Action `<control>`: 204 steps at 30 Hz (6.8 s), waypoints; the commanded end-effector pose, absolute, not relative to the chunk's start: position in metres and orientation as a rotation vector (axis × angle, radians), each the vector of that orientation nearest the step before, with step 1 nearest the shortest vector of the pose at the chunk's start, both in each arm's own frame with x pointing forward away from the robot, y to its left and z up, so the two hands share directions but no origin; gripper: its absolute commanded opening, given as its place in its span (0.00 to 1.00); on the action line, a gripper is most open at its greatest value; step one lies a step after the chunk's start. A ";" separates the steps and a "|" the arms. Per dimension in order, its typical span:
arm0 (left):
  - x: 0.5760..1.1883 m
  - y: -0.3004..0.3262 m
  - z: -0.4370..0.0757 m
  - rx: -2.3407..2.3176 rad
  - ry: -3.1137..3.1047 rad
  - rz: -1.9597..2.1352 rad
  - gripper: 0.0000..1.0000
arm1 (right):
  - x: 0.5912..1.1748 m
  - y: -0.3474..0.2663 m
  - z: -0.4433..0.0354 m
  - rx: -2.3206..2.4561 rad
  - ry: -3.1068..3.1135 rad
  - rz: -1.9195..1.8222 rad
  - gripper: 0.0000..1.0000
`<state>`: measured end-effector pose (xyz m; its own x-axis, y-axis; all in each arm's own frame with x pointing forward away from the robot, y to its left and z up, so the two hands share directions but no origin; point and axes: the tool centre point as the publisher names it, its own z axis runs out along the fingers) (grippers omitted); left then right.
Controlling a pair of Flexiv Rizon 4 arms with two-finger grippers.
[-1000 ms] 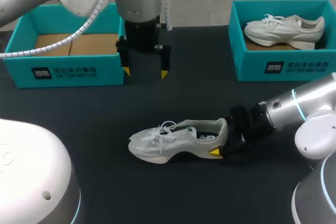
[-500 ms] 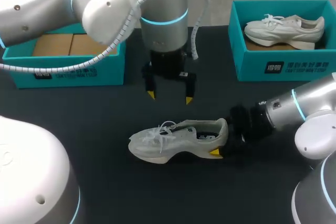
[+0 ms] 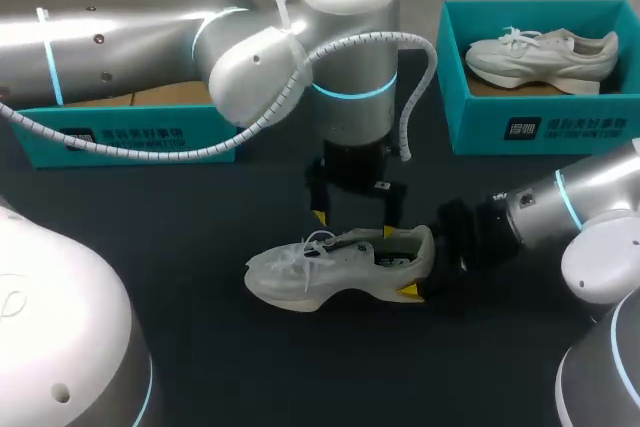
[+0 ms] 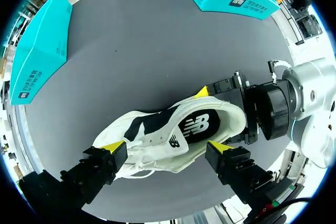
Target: Take the shoe out of the shoebox, open the shoe tongue, remove and reinsert the insole, then place the shoe into the shoebox
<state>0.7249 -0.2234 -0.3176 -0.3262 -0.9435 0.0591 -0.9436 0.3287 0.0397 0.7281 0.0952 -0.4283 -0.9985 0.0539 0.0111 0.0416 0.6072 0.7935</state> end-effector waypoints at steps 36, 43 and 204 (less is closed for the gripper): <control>0.735 -0.225 -0.379 1.866 -2.580 -0.239 1.00 | 0.727 0.097 -0.430 0.085 2.805 1.379 0.00; 0.729 -0.210 -0.379 1.973 -2.534 -0.306 1.00 | 0.727 0.097 -0.430 0.085 2.805 1.379 0.00; 0.728 -0.100 -0.220 0.663 -2.837 0.131 1.00 | 0.727 0.097 -0.430 0.085 2.805 1.379 0.00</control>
